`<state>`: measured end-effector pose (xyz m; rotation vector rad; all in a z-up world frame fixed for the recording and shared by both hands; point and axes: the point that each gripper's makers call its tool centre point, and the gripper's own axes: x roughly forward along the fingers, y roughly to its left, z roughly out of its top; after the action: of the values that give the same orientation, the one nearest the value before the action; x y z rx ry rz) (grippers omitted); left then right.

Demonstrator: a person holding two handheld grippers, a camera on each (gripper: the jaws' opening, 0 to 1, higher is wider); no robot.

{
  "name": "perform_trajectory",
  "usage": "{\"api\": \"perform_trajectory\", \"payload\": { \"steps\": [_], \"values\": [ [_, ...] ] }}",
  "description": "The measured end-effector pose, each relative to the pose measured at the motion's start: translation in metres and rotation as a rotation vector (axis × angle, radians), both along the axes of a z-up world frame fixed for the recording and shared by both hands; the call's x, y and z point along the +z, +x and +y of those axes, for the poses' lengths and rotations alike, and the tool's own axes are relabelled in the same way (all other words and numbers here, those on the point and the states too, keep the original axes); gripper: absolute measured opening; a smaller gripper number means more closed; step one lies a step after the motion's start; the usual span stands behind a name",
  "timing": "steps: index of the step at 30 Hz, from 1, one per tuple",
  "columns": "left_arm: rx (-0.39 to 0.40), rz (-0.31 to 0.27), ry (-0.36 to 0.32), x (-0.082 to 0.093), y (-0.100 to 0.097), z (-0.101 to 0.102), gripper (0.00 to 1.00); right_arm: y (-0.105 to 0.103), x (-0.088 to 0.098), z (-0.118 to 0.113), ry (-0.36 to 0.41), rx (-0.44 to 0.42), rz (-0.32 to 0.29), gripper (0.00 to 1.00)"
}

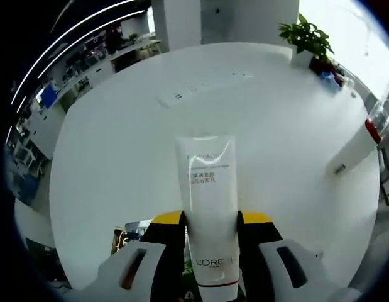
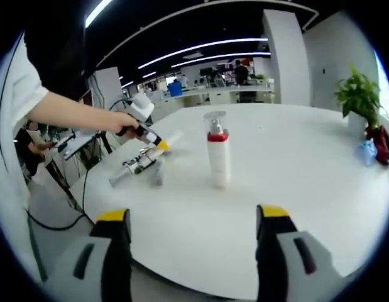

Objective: Arrange the skincare products in the storage area until every visible bottle or jar stands upright without overlapping.

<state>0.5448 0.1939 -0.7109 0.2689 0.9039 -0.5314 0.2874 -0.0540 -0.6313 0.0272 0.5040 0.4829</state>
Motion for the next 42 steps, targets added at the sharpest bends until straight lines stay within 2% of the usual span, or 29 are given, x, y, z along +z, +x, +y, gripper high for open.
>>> {"api": "perform_trajectory", "payload": {
  "steps": [3,16,19,23,33,42],
  "values": [
    [-0.005,-0.043,-0.012,0.006,-0.005,0.0,0.29,0.0,0.0,0.001,-0.003,0.006,-0.003,0.82],
    [0.045,-0.162,-0.068,0.036,-0.025,0.004,0.29,-0.003,0.003,0.006,-0.006,0.038,-0.018,0.83],
    [0.033,-0.206,-0.073,0.042,-0.031,0.004,0.29,-0.004,0.003,0.008,-0.013,0.053,-0.024,0.83],
    [0.063,-0.227,-0.113,0.046,-0.042,0.007,0.29,-0.005,0.004,0.01,-0.017,0.068,-0.033,0.84],
    [0.096,-0.271,-0.16,0.06,-0.064,0.01,0.29,-0.008,0.006,0.015,-0.017,0.099,-0.047,0.83],
    [0.143,-0.318,-0.211,0.08,-0.088,0.003,0.29,-0.011,0.007,0.02,-0.024,0.131,-0.058,0.83]
  ]
}}
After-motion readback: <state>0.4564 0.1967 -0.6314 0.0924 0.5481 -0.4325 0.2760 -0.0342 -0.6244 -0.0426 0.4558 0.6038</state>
